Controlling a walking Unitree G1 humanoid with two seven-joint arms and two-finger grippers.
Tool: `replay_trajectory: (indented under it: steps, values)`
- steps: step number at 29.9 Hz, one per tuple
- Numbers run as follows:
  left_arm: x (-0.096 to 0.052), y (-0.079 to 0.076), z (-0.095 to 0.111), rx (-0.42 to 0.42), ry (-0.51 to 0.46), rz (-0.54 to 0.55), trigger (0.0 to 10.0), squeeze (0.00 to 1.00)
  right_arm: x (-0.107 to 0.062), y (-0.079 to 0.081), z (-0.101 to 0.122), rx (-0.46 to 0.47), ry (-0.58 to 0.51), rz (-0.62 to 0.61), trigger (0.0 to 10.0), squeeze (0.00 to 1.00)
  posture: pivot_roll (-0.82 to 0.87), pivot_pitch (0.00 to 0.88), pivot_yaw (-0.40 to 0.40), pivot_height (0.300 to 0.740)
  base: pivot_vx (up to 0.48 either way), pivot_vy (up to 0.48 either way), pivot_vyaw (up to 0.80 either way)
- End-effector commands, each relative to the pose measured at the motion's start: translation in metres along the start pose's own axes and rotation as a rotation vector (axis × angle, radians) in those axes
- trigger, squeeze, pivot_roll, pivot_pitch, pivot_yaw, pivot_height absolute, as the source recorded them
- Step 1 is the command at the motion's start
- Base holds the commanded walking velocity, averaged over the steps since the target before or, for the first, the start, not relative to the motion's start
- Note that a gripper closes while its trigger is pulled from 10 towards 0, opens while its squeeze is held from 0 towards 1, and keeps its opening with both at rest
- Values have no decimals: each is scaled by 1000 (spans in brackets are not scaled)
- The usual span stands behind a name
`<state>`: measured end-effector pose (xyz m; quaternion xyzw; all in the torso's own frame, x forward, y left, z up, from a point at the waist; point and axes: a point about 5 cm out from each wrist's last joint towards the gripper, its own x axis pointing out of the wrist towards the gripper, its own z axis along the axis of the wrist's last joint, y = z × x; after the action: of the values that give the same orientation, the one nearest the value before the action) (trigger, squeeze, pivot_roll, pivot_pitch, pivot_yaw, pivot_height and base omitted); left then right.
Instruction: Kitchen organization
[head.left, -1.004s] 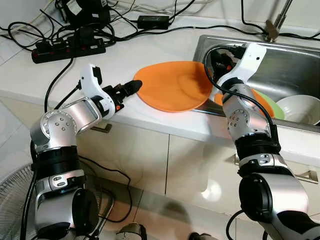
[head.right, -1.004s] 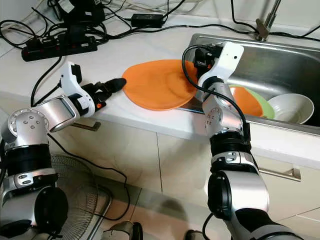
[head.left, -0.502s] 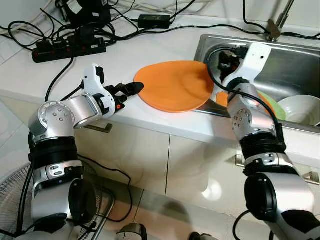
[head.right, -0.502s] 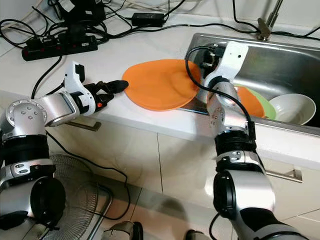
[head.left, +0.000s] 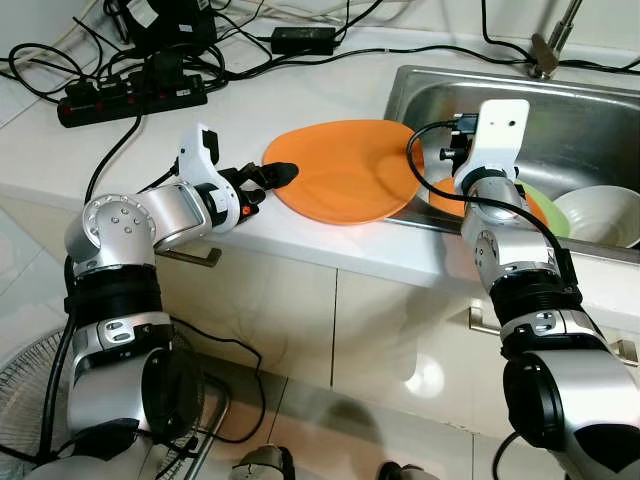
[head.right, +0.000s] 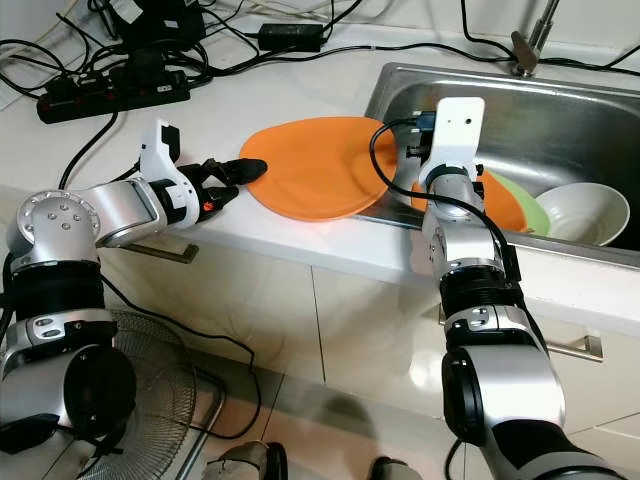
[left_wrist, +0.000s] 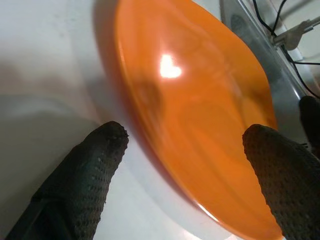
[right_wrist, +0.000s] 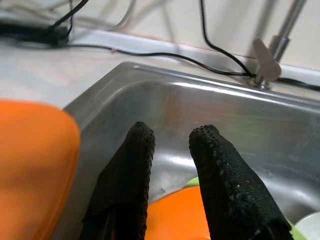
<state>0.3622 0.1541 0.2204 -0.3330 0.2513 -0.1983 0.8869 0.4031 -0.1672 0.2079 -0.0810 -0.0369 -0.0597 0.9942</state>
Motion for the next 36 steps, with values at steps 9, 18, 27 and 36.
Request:
replay_trajectory:
  steps: [9, 18, 27, 36]
  values:
    - [1, -10, 4, -1, 1, -31, 10000, 0, -6, 17, -15, -102, 67, 115, 10000, 0, 149, 123, 68, 740, 0, 0, 0]
    - [0, -16, 8, 6, -18, -49, 10000, 0, -9, 30, -17, -124, 80, 192, 10000, 0, 149, 122, 65, 740, 0, 0, 0]
    - [2, -20, 8, 5, -23, -69, 10000, 0, -8, 29, -14, -103, 80, 193, 10000, 0, 143, 113, 65, 740, 0, 0, 0]
    - [13, -34, 1, -19, -19, -128, 10000, 0, -8, 31, -10, -87, 73, 197, 10000, 0, 133, 107, 65, 740, 0, 0, 0]
